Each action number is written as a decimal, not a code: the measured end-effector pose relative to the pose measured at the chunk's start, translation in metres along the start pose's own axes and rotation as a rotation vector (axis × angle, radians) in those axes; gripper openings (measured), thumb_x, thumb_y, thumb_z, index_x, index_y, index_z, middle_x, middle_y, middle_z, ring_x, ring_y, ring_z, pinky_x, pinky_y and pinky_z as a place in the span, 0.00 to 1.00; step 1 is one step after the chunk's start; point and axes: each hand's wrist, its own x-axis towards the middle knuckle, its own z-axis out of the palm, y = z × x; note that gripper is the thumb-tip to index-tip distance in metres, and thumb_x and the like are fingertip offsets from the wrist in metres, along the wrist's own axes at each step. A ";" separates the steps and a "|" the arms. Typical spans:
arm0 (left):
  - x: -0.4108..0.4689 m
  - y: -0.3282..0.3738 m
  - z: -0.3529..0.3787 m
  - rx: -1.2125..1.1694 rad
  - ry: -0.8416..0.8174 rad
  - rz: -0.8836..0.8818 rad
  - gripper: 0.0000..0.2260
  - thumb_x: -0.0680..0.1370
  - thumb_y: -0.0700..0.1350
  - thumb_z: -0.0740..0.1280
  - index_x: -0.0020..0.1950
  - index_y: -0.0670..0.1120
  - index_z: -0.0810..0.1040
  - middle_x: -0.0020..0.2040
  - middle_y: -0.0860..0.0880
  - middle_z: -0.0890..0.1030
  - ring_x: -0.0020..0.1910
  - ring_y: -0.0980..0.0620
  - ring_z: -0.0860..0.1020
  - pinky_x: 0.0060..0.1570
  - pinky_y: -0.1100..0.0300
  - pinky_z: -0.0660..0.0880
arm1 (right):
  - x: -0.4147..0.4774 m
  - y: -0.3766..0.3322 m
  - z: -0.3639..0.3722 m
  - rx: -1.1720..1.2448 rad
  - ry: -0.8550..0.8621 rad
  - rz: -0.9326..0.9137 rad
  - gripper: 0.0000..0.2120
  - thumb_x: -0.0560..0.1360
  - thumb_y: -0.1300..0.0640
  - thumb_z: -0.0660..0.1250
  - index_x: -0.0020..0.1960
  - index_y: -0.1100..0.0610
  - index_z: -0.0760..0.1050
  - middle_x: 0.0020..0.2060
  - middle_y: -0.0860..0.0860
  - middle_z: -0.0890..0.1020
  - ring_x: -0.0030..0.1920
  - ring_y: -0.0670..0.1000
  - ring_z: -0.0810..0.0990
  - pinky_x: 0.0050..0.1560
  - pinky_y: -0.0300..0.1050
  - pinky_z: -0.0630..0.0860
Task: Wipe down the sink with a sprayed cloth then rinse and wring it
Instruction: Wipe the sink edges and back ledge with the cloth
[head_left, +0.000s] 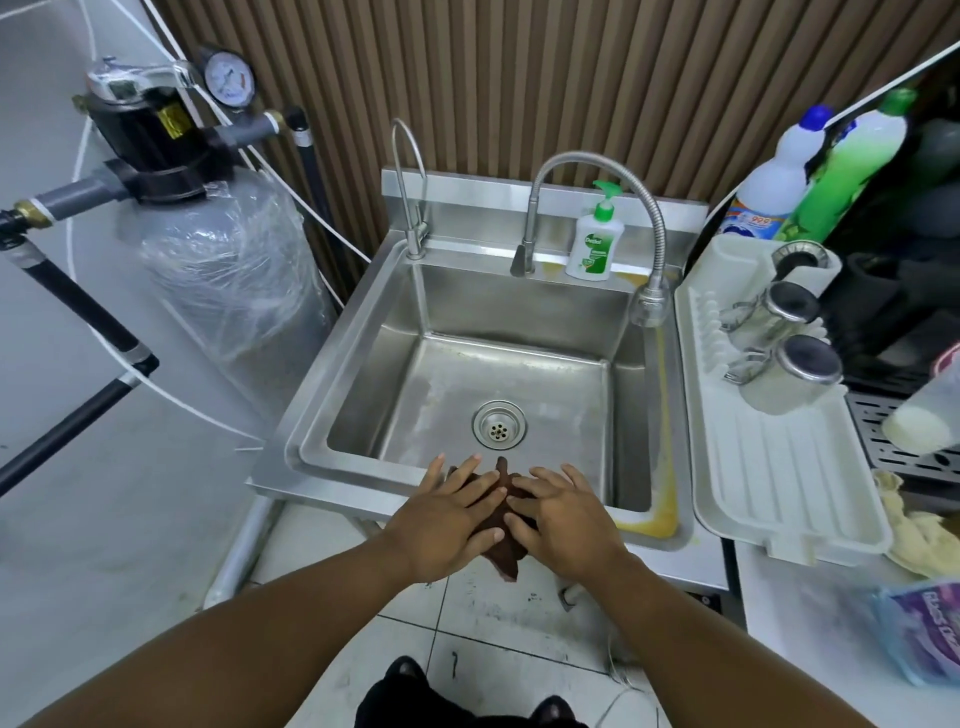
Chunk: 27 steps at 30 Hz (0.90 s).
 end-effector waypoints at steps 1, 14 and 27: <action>0.004 0.006 0.000 0.005 0.000 0.005 0.36 0.78 0.65 0.35 0.83 0.52 0.52 0.83 0.52 0.50 0.81 0.49 0.38 0.73 0.47 0.27 | -0.005 0.004 -0.001 0.000 0.017 0.007 0.19 0.76 0.43 0.58 0.53 0.47 0.85 0.58 0.44 0.82 0.62 0.51 0.78 0.69 0.57 0.66; 0.012 0.003 0.007 0.096 0.021 0.044 0.33 0.82 0.65 0.42 0.83 0.49 0.52 0.83 0.50 0.53 0.81 0.46 0.39 0.75 0.40 0.31 | -0.013 0.005 0.016 -0.018 0.184 -0.016 0.15 0.75 0.51 0.63 0.54 0.56 0.83 0.55 0.50 0.81 0.56 0.53 0.79 0.64 0.53 0.69; -0.011 -0.102 0.016 0.142 0.095 0.223 0.34 0.83 0.67 0.45 0.75 0.46 0.72 0.73 0.50 0.74 0.77 0.42 0.65 0.72 0.39 0.49 | 0.040 -0.083 0.039 -0.049 0.208 0.117 0.19 0.76 0.50 0.60 0.56 0.61 0.82 0.54 0.53 0.82 0.55 0.54 0.78 0.65 0.55 0.69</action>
